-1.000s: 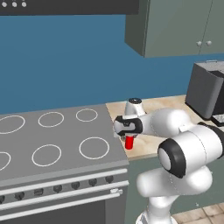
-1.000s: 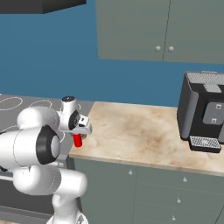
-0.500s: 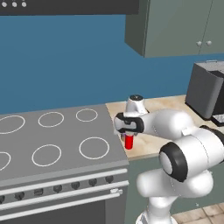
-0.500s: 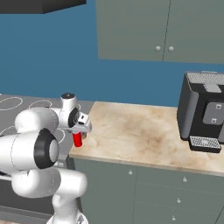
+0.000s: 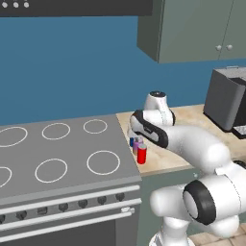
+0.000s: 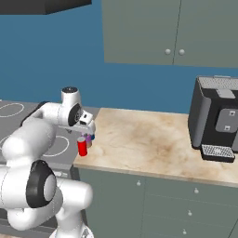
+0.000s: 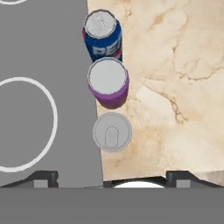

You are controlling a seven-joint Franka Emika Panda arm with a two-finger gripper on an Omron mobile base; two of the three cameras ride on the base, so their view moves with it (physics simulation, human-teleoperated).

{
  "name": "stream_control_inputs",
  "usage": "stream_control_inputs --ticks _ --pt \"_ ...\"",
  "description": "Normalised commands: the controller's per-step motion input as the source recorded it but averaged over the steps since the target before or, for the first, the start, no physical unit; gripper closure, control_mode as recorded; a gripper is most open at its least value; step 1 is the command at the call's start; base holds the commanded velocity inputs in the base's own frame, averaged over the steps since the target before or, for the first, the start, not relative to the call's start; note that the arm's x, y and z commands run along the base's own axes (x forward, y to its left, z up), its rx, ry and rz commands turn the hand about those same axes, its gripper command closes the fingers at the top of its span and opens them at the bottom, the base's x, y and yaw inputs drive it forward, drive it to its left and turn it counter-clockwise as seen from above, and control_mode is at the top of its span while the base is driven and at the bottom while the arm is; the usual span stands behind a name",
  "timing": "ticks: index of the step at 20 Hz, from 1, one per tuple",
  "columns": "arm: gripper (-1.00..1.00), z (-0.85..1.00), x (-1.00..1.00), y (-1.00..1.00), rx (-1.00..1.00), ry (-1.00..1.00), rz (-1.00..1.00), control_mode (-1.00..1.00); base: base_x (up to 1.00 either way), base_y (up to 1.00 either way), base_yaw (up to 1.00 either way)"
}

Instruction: Four empty soda cans are scattered around the kitchen. Gather all the cans and cluster them next to the stove for recycling.

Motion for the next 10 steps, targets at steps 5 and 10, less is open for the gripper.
stream_control_inputs --ticks 5,10 --pt "-1.0 0.78 -0.22 -0.25 0.02 -0.07 -0.03 -1.0 0.0 0.0 0.0" --pt "-1.0 0.64 -0.21 -0.18 0.0 -0.12 0.01 -1.0 0.0 0.0 0.0"
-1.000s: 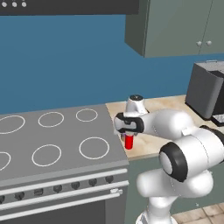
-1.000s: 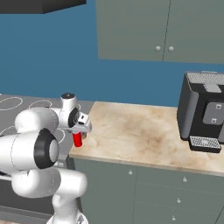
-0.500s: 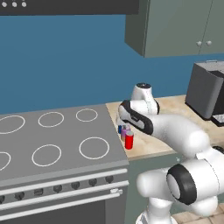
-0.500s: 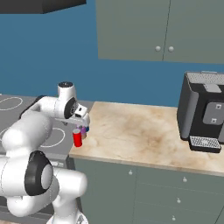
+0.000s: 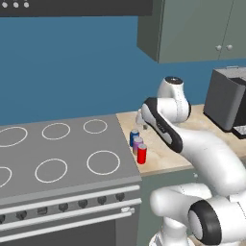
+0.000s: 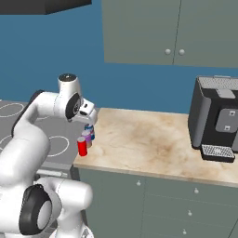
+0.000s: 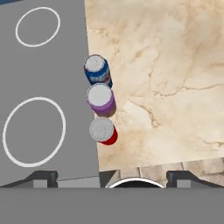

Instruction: Four empty soda cans are scattered around the kitchen. Gather all the cans and cluster them next to the stove for recycling.

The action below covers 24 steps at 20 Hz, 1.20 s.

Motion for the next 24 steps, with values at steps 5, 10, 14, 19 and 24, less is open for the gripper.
stream_control_inputs --ticks 5,10,14,19,24 --pt "-1.0 0.42 -0.66 -0.02 0.0 -0.17 0.0 -1.0 0.0 0.0 0.0" --pt "-1.0 -0.11 -0.19 0.0 0.0 -0.07 0.0 -1.0 0.0 0.0 0.0" --pt "-1.0 -0.04 -0.09 0.0 0.0 -0.05 0.0 1.0 -0.29 0.0 0.0" --pt "-1.0 0.0 0.0 0.0 0.0 0.0 0.0 1.0 -0.93 0.01 0.23" --pt "-1.0 0.0 0.0 0.0 0.0 0.0 0.0 1.0 -0.5 0.09 0.87"
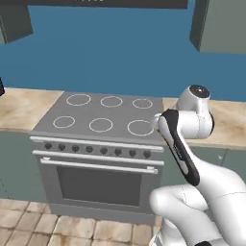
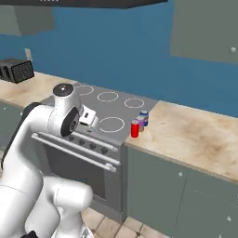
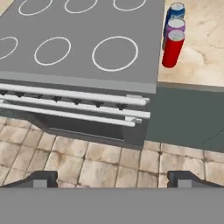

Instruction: Four empty soda cans are scattered around the kitchen. Gather all the cans and cluster them next to the stove for recycling.

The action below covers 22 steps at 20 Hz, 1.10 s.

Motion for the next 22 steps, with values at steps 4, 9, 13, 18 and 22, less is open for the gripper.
stream_control_inputs --ticks 4,9,13,18,22 --pt "-1.0 0.0 0.0 0.0 0.0 0.0 0.0 1.0 -0.08 0.15 0.93" --pt "-1.0 0.0 0.0 0.0 0.0 0.0 0.0 1.0 0.19 0.22 0.78" --pt "-1.0 0.0 0.0 0.0 0.0 0.0 0.0 1.0 0.67 0.13 0.68" --pt "-1.0 0.0 0.0 0.0 0.0 0.0 0.0 1.0 0.95 0.28 0.56" --pt "-1.0 0.0 0.0 0.0 0.0 0.0 0.0 1.0 1.0 0.04 0.37"
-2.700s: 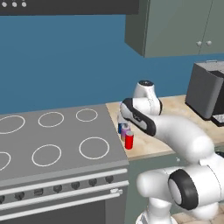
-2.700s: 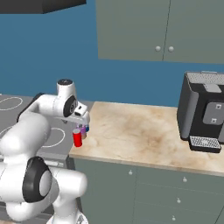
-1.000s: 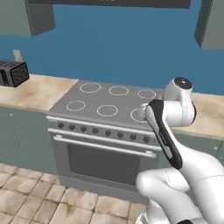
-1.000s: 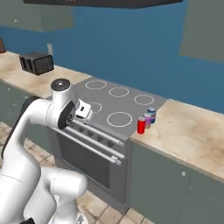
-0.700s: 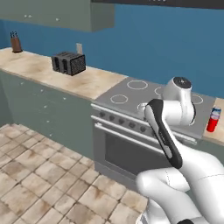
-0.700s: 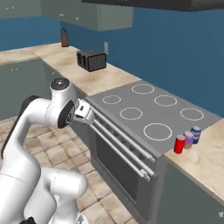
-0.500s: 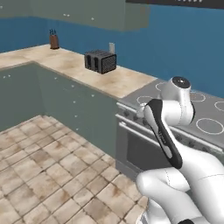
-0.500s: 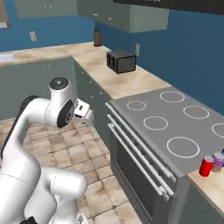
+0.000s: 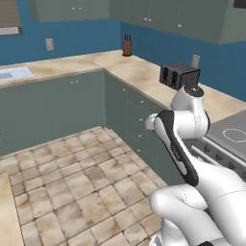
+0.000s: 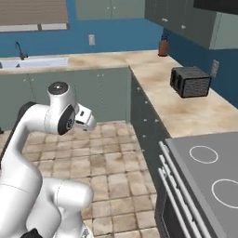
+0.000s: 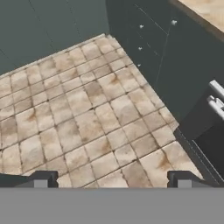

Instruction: Four empty soda cans are scattered around the kitchen. Gather all the cans and cluster them next to the stove for recycling.

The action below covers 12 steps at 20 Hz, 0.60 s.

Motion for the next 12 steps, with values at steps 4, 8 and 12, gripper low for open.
stream_control_inputs --ticks 4,8,12 --pt "-1.0 0.0 0.0 0.0 0.0 0.0 0.0 1.0 1.0 0.0 0.12" --pt "-1.0 0.0 0.0 0.0 0.0 0.0 0.0 1.0 1.0 0.1 0.05" --pt "-1.0 0.0 0.0 0.0 0.0 0.0 0.0 1.0 1.0 0.13 0.14"
